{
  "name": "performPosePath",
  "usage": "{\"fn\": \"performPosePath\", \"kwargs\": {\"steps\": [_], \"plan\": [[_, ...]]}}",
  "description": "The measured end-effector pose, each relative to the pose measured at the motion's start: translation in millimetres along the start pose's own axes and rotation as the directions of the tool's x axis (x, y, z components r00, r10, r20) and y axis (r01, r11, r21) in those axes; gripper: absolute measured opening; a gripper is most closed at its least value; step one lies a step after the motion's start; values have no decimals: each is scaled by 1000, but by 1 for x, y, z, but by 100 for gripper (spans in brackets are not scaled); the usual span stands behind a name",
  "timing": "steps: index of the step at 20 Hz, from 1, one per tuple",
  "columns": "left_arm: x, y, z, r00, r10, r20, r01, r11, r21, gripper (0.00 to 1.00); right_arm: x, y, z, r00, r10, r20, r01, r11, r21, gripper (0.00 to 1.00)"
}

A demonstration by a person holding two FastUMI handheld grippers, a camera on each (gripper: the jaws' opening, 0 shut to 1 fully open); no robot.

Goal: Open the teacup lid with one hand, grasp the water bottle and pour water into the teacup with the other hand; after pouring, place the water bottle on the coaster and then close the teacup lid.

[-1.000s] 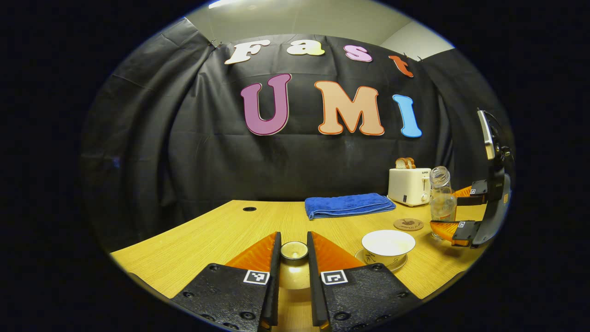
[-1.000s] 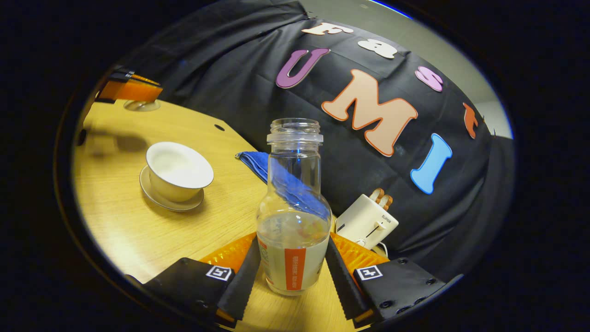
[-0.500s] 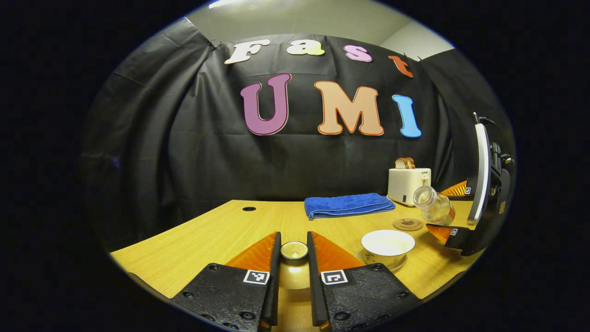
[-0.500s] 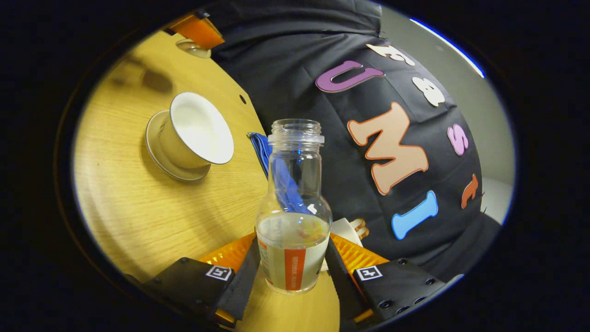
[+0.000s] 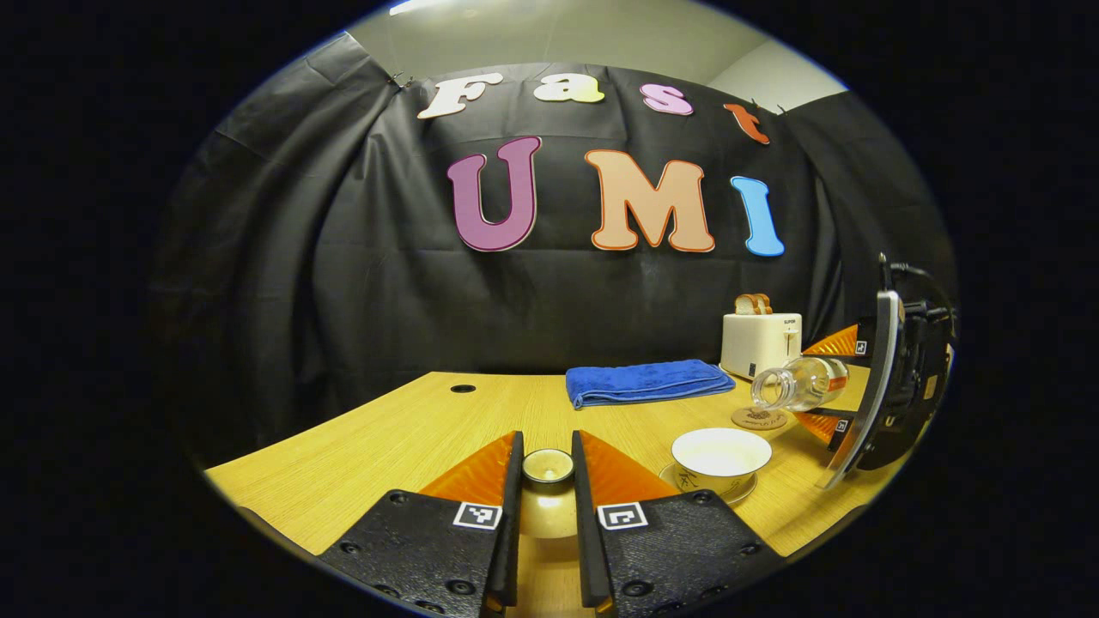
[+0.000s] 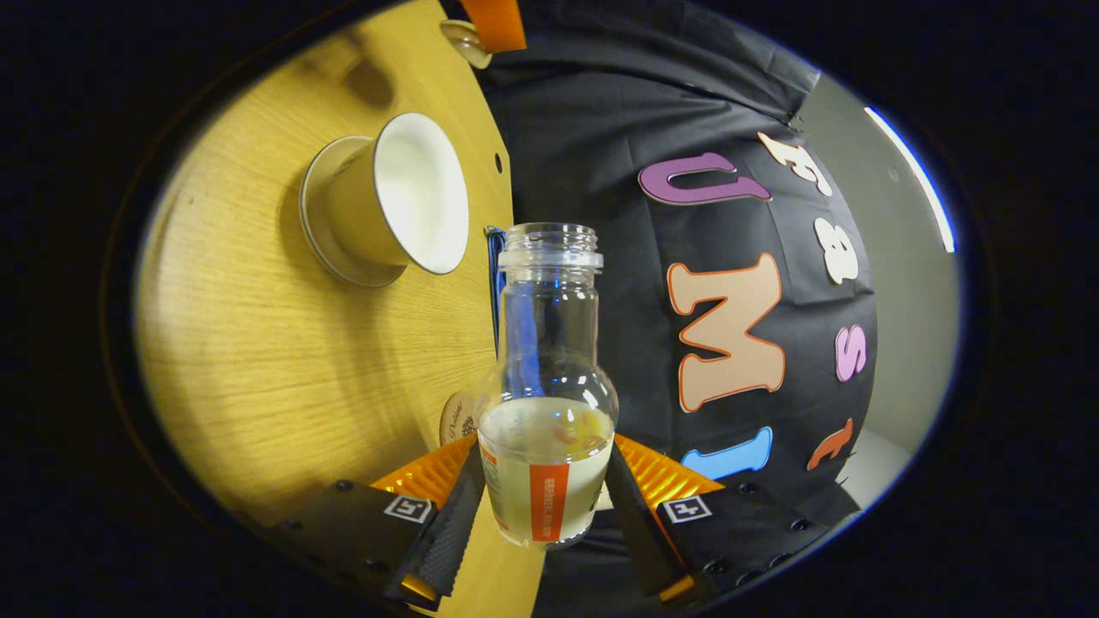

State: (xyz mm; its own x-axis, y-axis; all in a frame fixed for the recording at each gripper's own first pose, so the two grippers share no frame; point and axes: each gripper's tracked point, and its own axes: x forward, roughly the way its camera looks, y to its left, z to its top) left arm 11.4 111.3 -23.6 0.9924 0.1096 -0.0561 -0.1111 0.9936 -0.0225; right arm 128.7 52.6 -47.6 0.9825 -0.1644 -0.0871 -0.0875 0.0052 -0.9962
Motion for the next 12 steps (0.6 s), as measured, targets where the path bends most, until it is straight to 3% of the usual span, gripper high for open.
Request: {"fn": "performPosePath", "kwargs": {"steps": [12], "plan": [[0, 0, -1, 1000, -5, -1, 5, 1000, 0, 26, -6, -10, 16, 996, -33, 82, 53, 966, -252, 81]]}}
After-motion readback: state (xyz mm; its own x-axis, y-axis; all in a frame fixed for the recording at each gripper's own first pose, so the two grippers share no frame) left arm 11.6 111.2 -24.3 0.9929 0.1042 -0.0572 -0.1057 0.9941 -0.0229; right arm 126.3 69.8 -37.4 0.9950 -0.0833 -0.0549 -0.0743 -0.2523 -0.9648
